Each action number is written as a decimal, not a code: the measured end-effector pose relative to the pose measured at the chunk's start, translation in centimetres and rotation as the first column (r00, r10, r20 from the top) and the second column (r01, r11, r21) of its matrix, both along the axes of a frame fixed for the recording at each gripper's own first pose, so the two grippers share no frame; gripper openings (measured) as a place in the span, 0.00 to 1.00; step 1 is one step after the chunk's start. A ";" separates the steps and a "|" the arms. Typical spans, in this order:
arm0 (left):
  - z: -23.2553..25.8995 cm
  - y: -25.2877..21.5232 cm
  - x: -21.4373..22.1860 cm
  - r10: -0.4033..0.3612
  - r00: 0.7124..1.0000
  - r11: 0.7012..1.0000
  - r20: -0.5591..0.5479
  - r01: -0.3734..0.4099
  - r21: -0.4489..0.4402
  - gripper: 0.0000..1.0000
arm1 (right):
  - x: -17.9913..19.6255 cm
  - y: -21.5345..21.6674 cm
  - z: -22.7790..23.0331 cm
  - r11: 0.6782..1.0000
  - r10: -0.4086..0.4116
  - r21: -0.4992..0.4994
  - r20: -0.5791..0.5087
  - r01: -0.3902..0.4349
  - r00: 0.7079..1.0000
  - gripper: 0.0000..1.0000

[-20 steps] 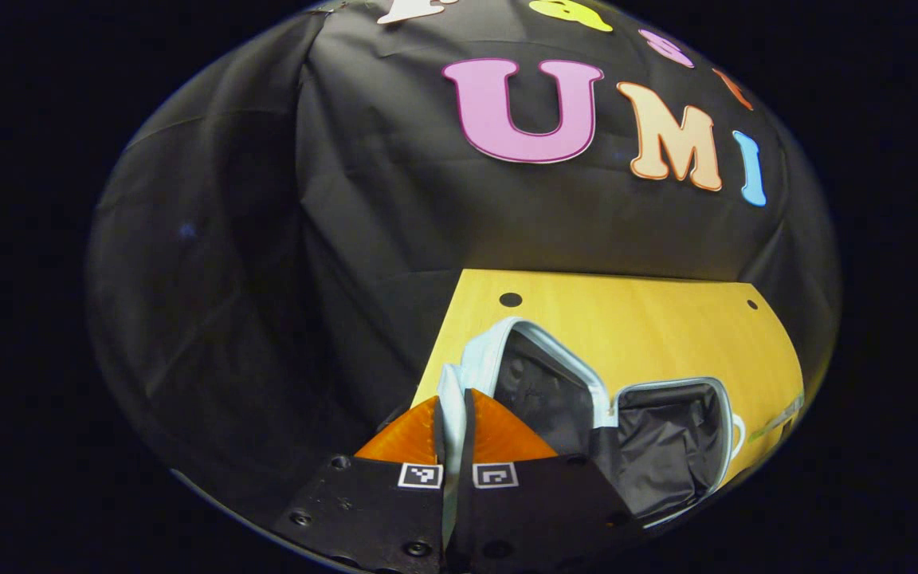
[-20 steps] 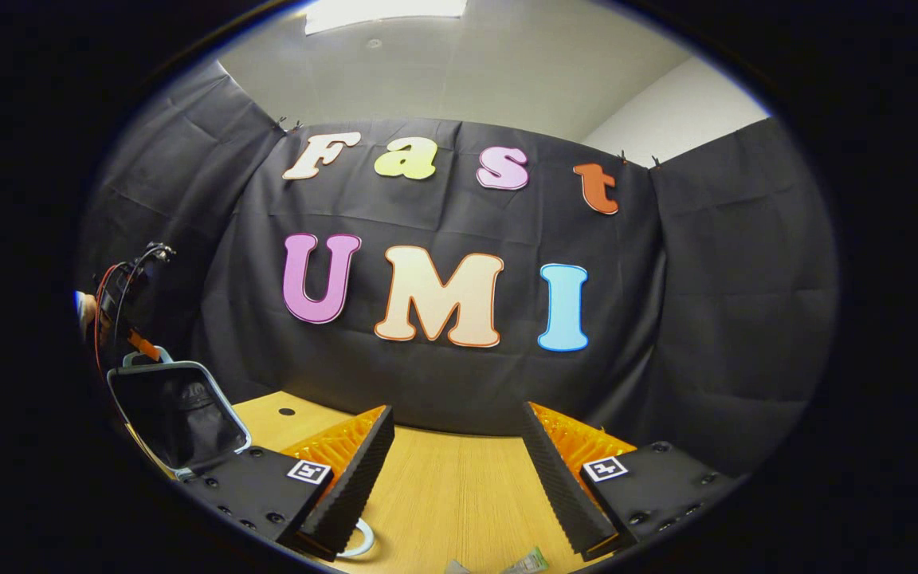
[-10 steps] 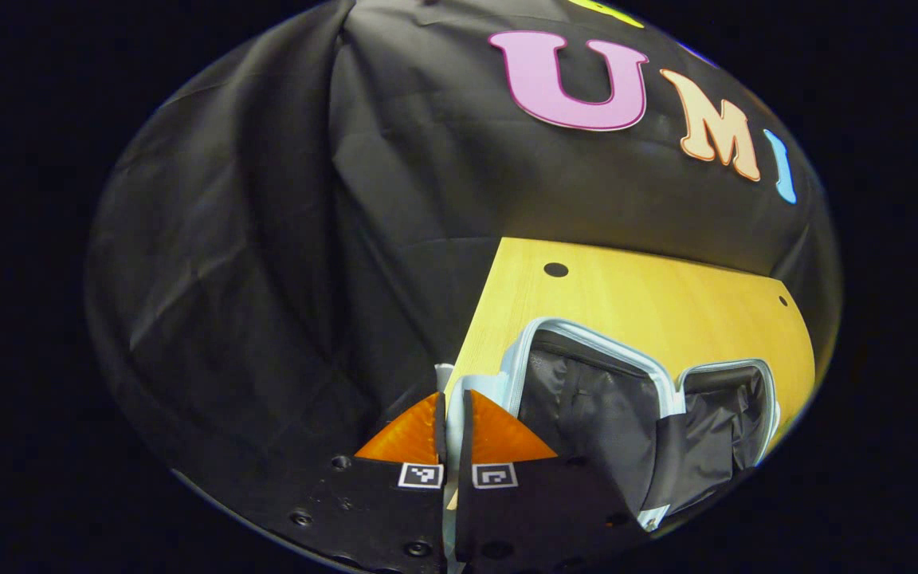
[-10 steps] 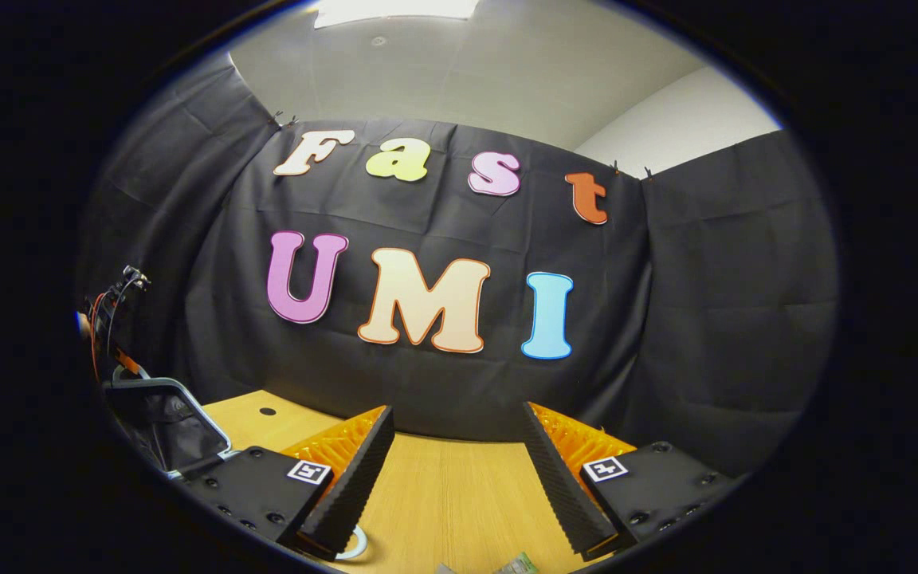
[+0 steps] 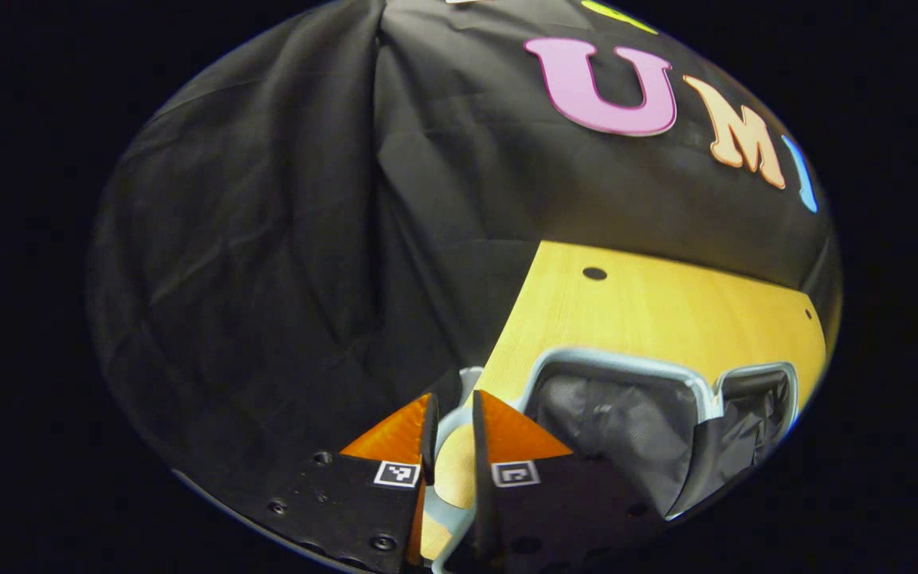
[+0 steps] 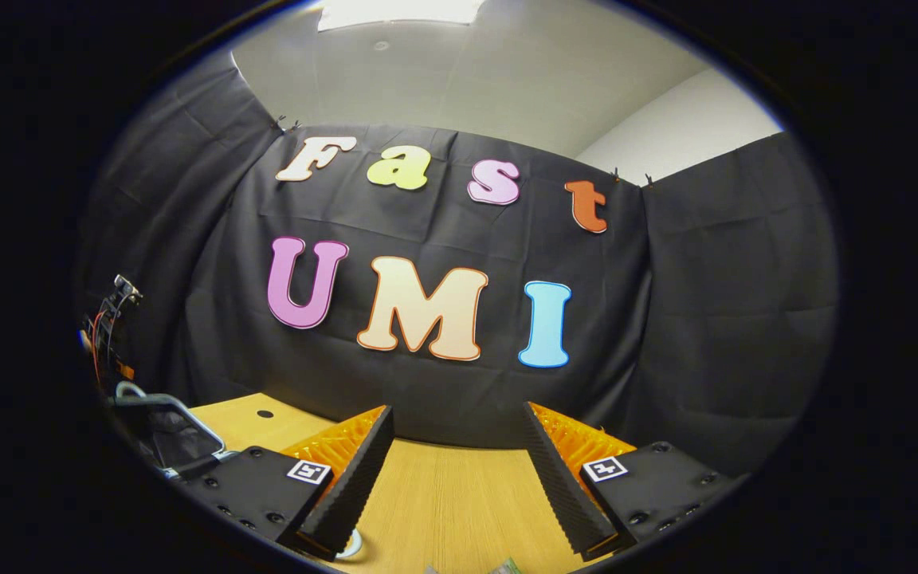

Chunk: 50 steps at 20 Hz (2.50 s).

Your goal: First open the suitcase, pack the skin care products into it, and then close the suitcase.

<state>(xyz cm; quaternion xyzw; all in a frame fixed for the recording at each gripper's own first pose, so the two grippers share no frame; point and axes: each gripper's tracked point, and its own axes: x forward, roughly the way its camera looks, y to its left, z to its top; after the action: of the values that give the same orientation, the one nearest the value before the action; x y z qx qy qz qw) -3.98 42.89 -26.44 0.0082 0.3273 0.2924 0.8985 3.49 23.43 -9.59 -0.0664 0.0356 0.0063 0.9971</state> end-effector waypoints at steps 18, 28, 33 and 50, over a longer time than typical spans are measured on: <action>19.3 -31.8 9.6 -0.318 0.804 0.946 0.503 0.232 0.227 0.95 | 2.1 -11.9 3.8 0.991 0.034 0.126 0.108 -0.048 0.994 0.98; 15.1 -46.8 11.4 -0.433 0.762 0.899 0.482 0.405 0.167 0.94 | 1.9 -15.7 2.2 0.978 0.127 0.156 0.083 -0.139 0.988 1.00; 9.5 -54.3 10.4 -0.484 0.764 0.865 0.427 0.492 0.099 0.93 | 1.3 -17.8 1.1 0.972 0.160 0.161 0.069 -0.169 0.985 0.98; -7.7 -63.6 5.5 -0.527 0.824 0.821 0.207 0.557 -0.124 0.94 | -1.3 -19.0 -1.7 0.956 0.277 0.105 -0.016 -0.274 0.961 0.99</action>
<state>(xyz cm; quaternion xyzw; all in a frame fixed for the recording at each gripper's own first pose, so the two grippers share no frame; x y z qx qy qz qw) 1.50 -20.72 -34.13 -0.0038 0.2614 -0.0070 0.9652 2.18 4.43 -11.25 -0.0199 0.0407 0.1479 0.9880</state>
